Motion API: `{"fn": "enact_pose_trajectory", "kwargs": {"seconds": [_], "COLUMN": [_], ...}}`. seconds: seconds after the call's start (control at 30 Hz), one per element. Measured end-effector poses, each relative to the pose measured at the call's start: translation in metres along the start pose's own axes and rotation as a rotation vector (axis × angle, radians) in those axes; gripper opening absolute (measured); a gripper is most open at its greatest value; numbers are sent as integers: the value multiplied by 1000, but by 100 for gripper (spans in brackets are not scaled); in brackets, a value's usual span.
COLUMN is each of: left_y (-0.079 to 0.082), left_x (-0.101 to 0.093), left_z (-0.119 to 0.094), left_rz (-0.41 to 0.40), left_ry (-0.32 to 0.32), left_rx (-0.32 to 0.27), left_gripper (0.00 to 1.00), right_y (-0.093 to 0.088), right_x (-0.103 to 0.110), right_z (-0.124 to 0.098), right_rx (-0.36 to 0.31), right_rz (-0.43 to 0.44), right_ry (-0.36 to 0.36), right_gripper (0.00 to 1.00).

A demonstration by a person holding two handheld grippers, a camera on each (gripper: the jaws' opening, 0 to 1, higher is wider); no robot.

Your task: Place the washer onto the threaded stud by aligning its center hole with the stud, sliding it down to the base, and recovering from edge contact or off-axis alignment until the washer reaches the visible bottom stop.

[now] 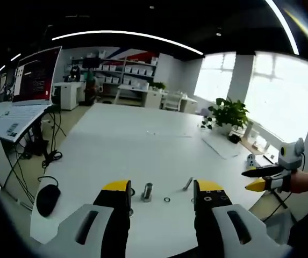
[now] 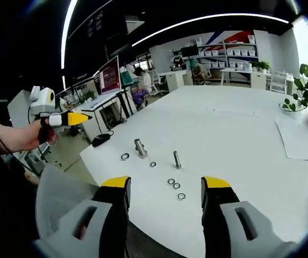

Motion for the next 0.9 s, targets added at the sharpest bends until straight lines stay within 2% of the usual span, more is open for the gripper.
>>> {"fn": "enact_pose_trajectory", "kwargs": {"seconds": [0.3, 0.67, 0.9], "left_y": [3, 4, 7], "left_x": [-2, -2, -7], "left_z": [-1, 3, -1], "left_rz": [-8, -33, -6], "left_ry": [-3, 13, 11], "left_rx": [2, 3, 5], "left_gripper": [45, 45, 45], "right_y": [-1, -4, -4], "right_x": [7, 1, 2], "right_z": [3, 6, 6], "right_rx": [17, 35, 26], "right_rz": [-12, -9, 0], "right_ry": [31, 33, 33], "right_gripper": [54, 54, 54]}}
Point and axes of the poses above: the point that each gripper's makers call its tool centre point, and the gripper's own axes: z roughly forward along the fingers, x roughly to its left, y roughly out of its top, the point moved 3 cm from there along -z, roughly backward along the fingers, and after that the axes turned 6 degrees about -z, right-handed, at the moved point
